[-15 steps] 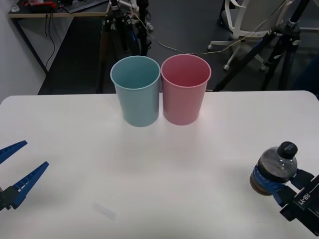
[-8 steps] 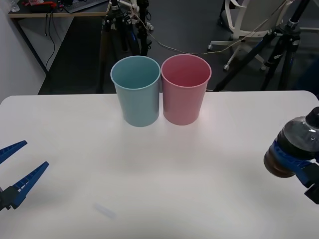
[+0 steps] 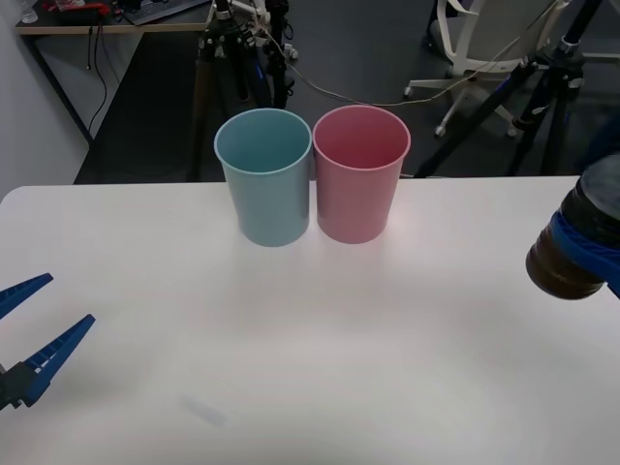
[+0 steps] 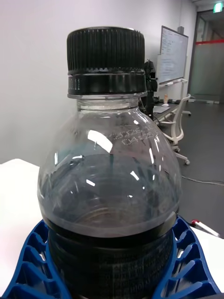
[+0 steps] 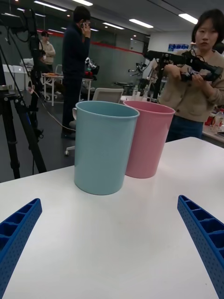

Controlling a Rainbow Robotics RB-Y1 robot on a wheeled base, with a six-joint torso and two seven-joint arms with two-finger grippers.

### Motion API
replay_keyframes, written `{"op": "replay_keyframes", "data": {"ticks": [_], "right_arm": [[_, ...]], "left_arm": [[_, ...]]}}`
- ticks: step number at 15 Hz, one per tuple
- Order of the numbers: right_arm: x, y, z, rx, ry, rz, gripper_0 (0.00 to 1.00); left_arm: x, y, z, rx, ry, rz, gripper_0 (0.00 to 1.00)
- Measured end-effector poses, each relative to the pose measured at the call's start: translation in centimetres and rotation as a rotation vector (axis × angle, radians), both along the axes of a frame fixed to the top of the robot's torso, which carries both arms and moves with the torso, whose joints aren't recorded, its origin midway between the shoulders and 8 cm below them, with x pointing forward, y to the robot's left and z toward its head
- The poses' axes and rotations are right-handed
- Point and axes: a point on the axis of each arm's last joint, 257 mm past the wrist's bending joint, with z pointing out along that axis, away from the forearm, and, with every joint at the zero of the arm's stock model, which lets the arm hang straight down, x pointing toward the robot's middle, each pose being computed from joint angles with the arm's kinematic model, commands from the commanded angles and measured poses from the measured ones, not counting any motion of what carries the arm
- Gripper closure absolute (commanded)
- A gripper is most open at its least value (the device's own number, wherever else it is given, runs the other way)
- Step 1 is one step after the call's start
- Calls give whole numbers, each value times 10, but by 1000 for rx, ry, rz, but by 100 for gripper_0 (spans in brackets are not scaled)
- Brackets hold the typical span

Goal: Grasp the object on the table and drop it into the matching bin: aluminum can to the light blue bin, PET bottle to the pink bin.

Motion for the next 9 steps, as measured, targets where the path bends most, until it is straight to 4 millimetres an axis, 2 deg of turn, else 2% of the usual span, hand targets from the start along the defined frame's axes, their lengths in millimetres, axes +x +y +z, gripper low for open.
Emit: {"op": "replay_keyframes", "data": {"ticks": [5, 9], "right_arm": [[17, 17, 32, 18, 14, 61, 100], [25, 21, 42, 23, 17, 81, 100]], "left_arm": [[0, 0, 0, 0, 0, 0, 0], [0, 0, 0, 0, 0, 0, 0]]}}
